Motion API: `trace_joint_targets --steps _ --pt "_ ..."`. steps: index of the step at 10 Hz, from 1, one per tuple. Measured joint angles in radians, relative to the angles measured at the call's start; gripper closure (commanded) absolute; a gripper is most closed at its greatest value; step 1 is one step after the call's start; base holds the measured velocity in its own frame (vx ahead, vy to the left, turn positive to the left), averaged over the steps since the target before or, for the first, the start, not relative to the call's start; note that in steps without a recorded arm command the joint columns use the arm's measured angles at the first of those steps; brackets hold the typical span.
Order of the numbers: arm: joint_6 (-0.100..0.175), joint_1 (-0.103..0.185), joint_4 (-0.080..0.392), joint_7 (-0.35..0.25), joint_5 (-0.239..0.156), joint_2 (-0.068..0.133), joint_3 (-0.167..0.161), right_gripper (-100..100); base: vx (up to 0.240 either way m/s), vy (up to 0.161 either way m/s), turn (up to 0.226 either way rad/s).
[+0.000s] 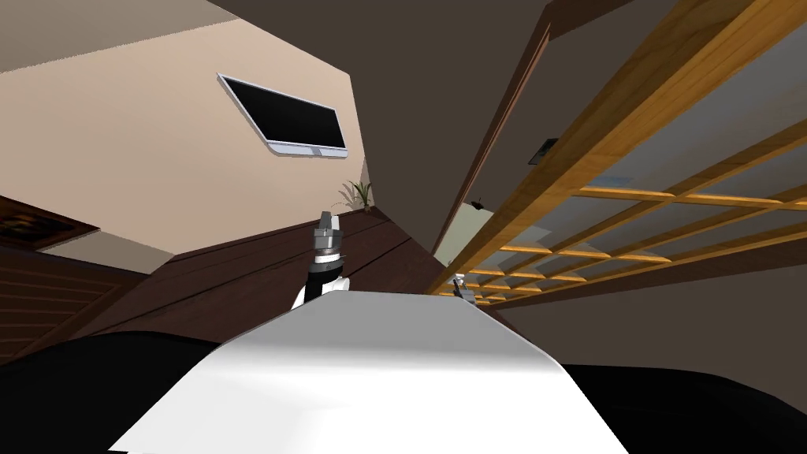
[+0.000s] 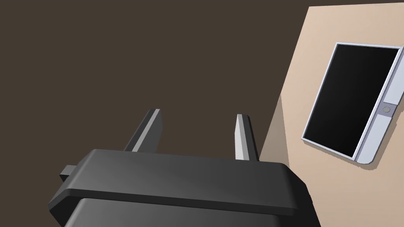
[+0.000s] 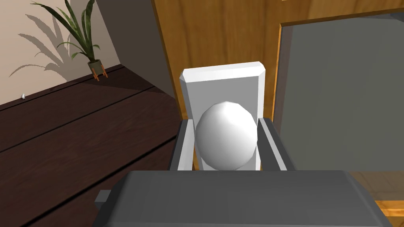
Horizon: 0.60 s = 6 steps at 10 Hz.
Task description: Pull the door open
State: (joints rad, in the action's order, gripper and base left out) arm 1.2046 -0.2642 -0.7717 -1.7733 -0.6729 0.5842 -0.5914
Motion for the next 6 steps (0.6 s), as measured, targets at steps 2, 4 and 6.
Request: trace_joint_targets --steps 2,4,6 --pt "0.017 0.0 0.011 -0.008 0.001 0.006 -0.007 100 -0.221 -0.061 0.173" --pt "0.032 -0.004 0.016 -0.015 0.004 0.013 -0.019 100 -0.191 -0.048 0.128" --pt "0.055 -0.005 0.037 -0.029 0.008 0.016 -0.034 100 -0.169 -0.05 0.138"
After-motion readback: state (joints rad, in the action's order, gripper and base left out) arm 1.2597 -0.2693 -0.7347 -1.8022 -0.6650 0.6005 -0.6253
